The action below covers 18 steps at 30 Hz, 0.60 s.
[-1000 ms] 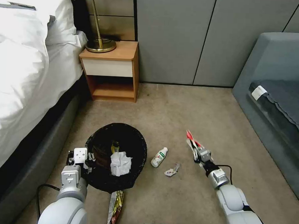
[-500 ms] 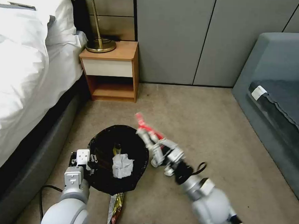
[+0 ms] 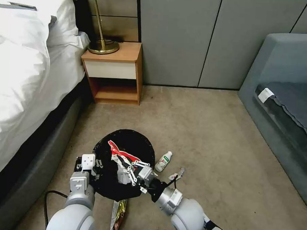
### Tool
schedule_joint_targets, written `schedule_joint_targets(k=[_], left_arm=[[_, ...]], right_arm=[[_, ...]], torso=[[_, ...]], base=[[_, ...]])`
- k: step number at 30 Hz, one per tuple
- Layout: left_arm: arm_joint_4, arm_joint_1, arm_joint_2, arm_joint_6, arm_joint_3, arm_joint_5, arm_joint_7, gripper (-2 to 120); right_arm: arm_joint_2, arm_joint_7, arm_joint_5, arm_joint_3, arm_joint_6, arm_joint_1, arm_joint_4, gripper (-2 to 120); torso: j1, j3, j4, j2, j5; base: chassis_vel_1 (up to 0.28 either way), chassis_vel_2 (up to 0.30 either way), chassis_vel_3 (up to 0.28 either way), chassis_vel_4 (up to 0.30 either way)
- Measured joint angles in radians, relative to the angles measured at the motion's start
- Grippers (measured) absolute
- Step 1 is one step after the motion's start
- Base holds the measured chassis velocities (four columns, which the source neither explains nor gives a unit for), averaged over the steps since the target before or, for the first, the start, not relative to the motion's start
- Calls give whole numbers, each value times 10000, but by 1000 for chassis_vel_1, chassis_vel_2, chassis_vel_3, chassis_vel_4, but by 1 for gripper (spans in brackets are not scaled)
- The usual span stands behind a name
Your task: Pick up the trash bin, then pick up the garbage from the floor and place it into the trash bin.
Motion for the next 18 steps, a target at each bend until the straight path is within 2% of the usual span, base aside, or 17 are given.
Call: schedule_joint_targets(k=[1,4,6,7,8,10,11,15,16,18], left_arm=[[0,0,0,0,0,0,0,0],[7,-2,-47,0,63,52,0,0],[8,-3,-56,0,77,61,0,0],[18,-4,-82,0,107,80,0,0],[18,-4,-82,0,107,80,0,0],[30,-5,-97,0,133,103,0,0],[30,-5,-97,0,133,103,0,0],[31,-14,-85,-1,133,107,1,0],[31,-14,-85,-1,133,107,1,0],[26,-14,-77,-1,116,104,1,0]], right_arm=[[0,0,0,0,0,0,0,2],[20,105,-67,-1,-93,204,-208,17],[21,107,-74,-7,-107,209,-214,20],[28,108,-94,-19,-128,204,-214,28],[28,108,-94,-19,-128,204,-214,28],[41,108,-140,-28,-140,134,-212,38],[41,108,-140,-28,-140,134,-212,38],[-3,97,-202,90,-142,-21,-91,58],[-3,97,-202,90,-142,-21,-91,58],[-49,78,-207,165,-142,-93,-56,67]], torso=[[0,0,0,0,0],[0,0,0,0,0],[0,0,0,0,0],[0,0,0,0,1],[0,0,0,0,1],[0,0,0,0,0],[0,0,0,0,0],[0,0,-1,0,1],[0,0,-1,0,1],[0,0,-1,1,0]], base=[[0,0,0,0],[0,0,0,0],[0,0,0,0],[0,0,0,0],[0,0,0,0],[0,0,0,0],[0,0,0,0],[0,0,0,0],[0,0,0,0],[0,0,0,0]])
